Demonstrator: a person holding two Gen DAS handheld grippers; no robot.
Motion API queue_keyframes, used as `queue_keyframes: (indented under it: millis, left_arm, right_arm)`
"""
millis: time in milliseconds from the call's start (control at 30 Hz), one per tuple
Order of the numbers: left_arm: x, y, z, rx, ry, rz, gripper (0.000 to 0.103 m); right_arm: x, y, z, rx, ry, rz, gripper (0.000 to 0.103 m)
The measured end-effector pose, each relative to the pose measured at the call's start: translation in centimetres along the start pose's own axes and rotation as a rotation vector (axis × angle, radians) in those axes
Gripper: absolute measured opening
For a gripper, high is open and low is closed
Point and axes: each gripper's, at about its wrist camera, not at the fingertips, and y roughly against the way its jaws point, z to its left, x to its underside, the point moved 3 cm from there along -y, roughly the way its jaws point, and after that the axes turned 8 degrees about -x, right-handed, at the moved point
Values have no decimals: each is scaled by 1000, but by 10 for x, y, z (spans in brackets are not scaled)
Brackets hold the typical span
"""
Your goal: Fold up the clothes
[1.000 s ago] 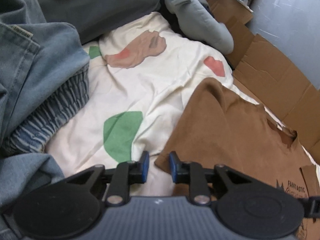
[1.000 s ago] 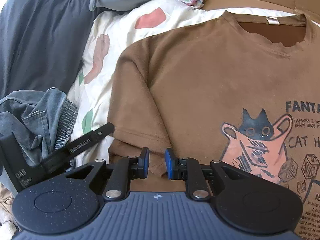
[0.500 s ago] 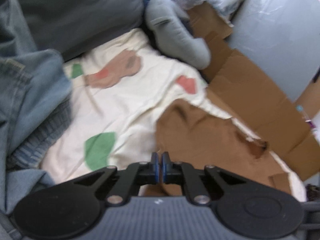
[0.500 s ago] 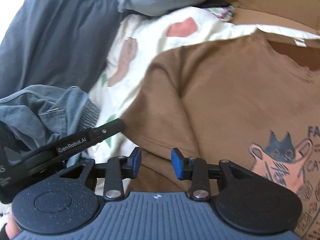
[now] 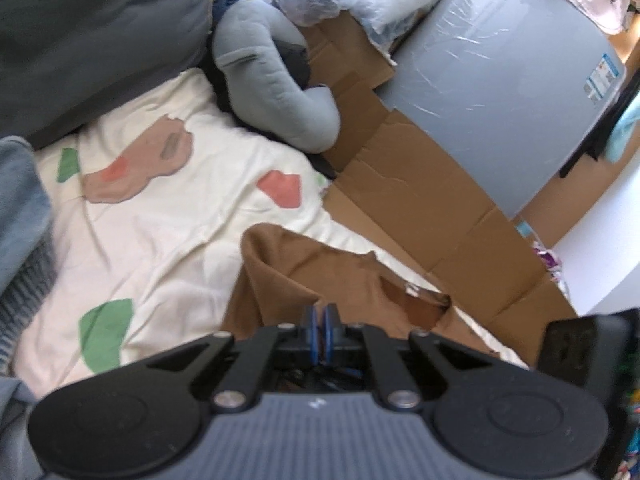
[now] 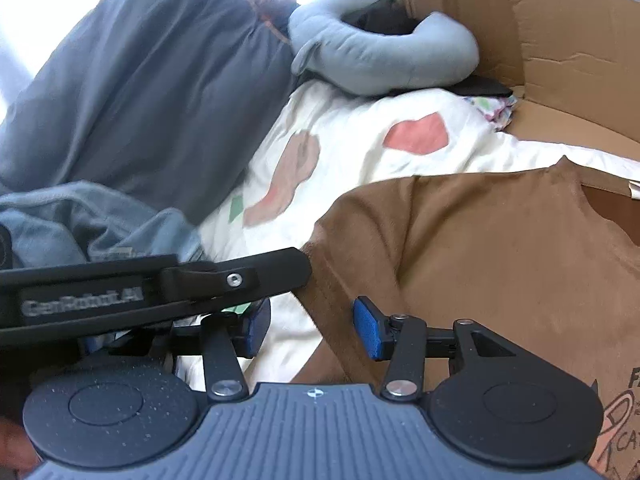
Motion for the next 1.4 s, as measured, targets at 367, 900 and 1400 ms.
queue_keyframes:
  millis: [367, 900, 1400]
  left_arm:
    - [-33, -12, -7, -21, 3, -26, 25]
    - [-67, -112, 17, -183, -79, 109, 41]
    - [-90, -182, 9, -181, -113, 288, 11]
  right_arm:
    - [-1, 7, -29, 22, -102, -24, 2]
    - [-9, -1, -53, -24, -77, 18, 2]
    - [-1, 7, -88, 25, -165, 16, 2]
